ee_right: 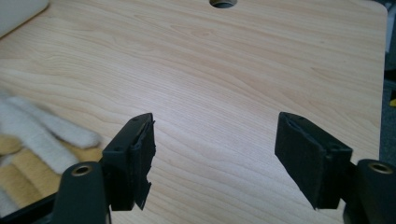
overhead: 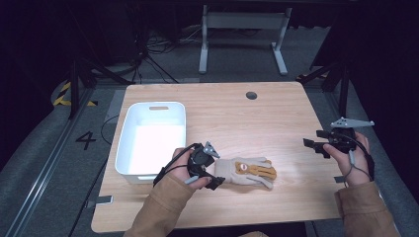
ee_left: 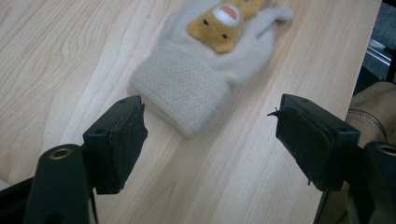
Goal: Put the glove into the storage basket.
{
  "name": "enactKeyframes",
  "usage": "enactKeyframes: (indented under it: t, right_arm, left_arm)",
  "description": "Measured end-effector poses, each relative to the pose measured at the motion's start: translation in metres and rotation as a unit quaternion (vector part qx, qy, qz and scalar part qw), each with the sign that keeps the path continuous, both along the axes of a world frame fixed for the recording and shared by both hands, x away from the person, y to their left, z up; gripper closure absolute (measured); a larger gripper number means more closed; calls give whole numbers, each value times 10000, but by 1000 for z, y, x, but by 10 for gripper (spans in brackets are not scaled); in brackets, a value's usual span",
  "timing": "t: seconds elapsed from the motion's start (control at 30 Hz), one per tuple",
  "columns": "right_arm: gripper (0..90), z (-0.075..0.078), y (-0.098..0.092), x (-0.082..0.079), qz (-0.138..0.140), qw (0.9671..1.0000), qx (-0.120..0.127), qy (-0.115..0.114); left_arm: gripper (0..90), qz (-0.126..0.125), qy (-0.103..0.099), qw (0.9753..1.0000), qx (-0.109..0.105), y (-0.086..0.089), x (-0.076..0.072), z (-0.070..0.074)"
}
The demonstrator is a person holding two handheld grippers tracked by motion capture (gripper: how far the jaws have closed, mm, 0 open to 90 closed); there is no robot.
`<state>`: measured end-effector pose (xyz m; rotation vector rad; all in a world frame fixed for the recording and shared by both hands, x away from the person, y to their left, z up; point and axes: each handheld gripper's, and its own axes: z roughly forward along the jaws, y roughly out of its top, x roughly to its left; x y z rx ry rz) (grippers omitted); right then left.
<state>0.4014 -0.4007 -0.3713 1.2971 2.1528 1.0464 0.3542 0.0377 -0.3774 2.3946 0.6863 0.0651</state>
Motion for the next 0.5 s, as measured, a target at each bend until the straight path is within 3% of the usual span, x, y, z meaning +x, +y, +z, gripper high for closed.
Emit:
enactKeyframes:
  t: [0.13,0.3,0.5]
  right_arm:
    - [269,-10,-4,4,-218,9997,-2,59]
    - [254,-24,-9,10,-444,9987,-181,173]
    - [254,-40,-11,15,-554,9975,-295,320]
  left_arm:
    - [258,5,-24,10000,43,-1,-1,-2]
    - [256,-63,-59,9999,61,-4,0,-4]
    - [253,-84,-87,9999,36,-6,2,-7]
